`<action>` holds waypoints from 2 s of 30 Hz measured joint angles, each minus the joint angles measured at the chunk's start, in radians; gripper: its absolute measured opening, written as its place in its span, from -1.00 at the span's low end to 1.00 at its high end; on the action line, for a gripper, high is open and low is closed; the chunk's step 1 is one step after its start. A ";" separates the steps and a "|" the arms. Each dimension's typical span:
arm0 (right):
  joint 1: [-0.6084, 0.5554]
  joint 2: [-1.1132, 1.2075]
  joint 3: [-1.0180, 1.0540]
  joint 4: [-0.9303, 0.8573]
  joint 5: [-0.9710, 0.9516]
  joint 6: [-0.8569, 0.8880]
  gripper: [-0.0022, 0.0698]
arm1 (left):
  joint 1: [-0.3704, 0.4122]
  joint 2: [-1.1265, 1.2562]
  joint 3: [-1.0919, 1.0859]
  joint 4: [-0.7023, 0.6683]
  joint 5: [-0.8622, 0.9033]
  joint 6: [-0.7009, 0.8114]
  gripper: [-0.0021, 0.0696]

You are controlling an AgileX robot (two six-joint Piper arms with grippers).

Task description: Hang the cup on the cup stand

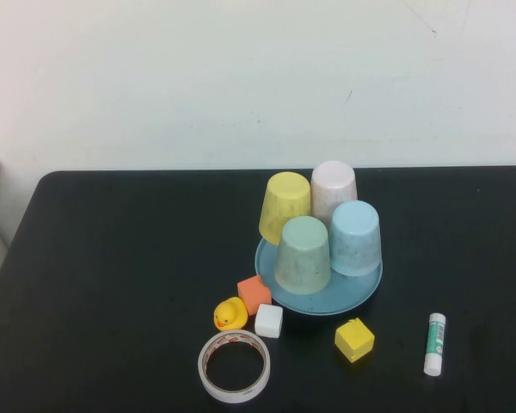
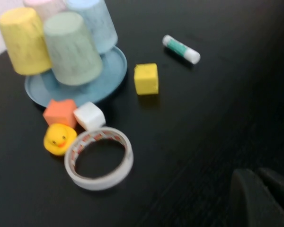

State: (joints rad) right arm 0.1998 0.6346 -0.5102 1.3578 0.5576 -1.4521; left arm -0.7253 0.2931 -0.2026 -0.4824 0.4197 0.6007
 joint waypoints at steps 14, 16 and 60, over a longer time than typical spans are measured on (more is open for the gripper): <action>0.000 -0.055 0.093 -0.015 -0.222 -0.089 -0.94 | 0.000 0.000 0.000 0.000 0.152 -0.002 -0.95; 0.000 -0.123 0.126 -0.016 -0.257 -0.089 -0.94 | 0.000 0.000 0.000 0.000 0.160 -0.002 -0.95; -0.248 -0.648 0.533 -1.557 -0.227 1.627 -0.94 | 0.000 0.000 0.000 0.000 0.169 -0.004 -0.95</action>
State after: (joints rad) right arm -0.0481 -0.0129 0.0227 -0.1997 0.3305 0.1745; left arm -0.7253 0.2931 -0.2026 -0.4824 0.5889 0.5969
